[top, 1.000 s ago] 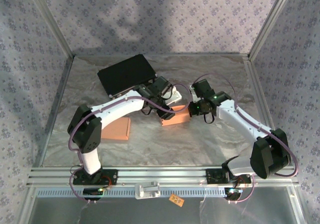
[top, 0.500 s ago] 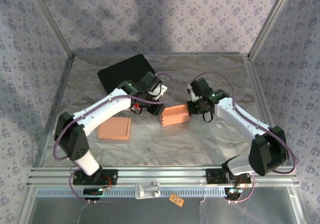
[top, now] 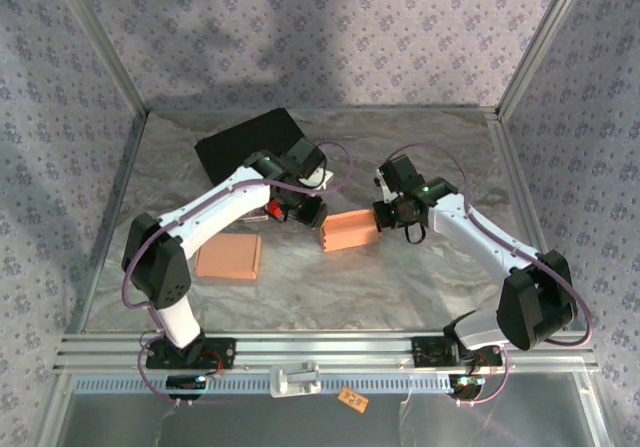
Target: Fold the paper box
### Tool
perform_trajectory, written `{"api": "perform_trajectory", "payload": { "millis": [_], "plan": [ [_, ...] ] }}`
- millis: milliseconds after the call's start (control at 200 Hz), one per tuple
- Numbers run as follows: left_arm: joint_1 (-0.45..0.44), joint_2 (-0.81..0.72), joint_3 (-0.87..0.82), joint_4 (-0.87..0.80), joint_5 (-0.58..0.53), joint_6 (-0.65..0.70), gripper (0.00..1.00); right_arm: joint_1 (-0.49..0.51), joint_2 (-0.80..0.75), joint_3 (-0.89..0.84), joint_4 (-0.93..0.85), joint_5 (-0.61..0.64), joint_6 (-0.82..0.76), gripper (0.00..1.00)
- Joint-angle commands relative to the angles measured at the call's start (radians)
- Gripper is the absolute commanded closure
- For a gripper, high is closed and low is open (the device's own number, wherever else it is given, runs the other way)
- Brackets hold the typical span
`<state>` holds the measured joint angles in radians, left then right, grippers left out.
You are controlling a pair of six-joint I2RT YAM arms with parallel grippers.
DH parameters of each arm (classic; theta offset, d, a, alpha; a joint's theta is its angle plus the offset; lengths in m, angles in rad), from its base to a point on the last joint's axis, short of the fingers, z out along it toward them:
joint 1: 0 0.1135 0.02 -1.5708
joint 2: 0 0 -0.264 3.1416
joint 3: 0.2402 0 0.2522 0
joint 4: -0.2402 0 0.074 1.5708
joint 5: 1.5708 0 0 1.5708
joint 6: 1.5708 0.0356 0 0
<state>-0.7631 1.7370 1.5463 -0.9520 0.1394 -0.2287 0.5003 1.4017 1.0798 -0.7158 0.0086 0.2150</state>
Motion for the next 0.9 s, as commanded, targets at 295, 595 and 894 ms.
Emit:
{"api": "perform_trajectory", "payload": {
  "millis": [295,595,894],
  "plan": [
    [-0.012,0.061,0.054,-0.019,0.015,0.021,0.79,0.007,0.004,0.02,-0.034,0.013,0.018,1.0],
    [-0.014,0.074,0.067,-0.012,0.025,0.004,0.92,0.009,0.001,0.011,-0.022,0.016,0.032,1.0],
    [-0.015,0.082,0.081,-0.028,0.09,-0.194,1.0,0.035,-0.002,0.004,-0.018,0.057,0.075,1.0]
  ]
}}
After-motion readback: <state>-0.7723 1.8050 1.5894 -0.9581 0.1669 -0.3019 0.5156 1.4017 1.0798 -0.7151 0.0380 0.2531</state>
